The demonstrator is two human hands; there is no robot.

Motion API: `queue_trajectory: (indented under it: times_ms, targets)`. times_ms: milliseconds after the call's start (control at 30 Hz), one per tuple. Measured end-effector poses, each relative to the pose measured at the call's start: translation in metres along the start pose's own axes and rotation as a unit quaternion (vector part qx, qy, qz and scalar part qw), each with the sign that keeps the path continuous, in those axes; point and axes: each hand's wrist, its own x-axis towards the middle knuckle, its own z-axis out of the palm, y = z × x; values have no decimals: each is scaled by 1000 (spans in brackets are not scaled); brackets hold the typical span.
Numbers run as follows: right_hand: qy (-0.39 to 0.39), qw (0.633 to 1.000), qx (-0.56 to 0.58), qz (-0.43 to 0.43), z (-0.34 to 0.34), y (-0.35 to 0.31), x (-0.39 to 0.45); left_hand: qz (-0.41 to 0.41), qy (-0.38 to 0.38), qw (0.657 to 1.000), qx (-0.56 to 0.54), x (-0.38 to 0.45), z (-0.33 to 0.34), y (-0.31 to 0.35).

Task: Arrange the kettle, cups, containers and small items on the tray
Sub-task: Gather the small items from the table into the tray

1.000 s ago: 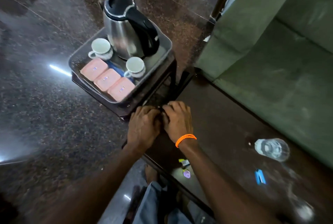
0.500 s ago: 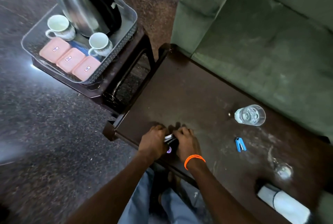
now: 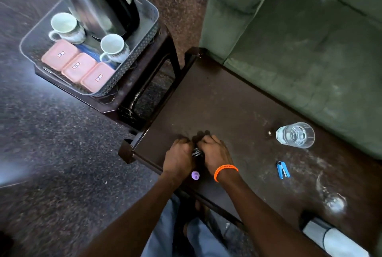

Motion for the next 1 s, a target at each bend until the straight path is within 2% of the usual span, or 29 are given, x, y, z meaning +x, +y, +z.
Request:
queue_trajectory:
  times_ms: [133, 333, 467, 567, 667, 833, 933, 1000]
  targets:
    - [69, 996, 12, -62, -57, -40, 36, 13, 94, 995, -5, 13, -74, -15]
    - [157, 972, 35, -174, -141, -156, 128, -26, 254, 967, 29, 35, -217, -78]
    - [149, 965, 14, -215, -161, -228, 184, -91, 273, 955, 67, 51, -273, -130]
    - [111, 976, -33, -186, -153, -257, 206, -132, 236, 962, 49, 57, -280, -159]
    - [84, 983, -35, -160, -140, -261, 210, -128, 197, 971, 55, 62, -269, -173]
    - [78, 985, 35, -151, -132, -251, 211, -121, 219, 967, 53, 66, -263, -175]
    - [155, 973, 97, -142, -136, -232, 194, -132, 261, 955, 54, 57, -254, -159]
    - [217, 962, 102, -127, -135, -209, 176, -110, 311, 943, 38, 46, -240, -138]
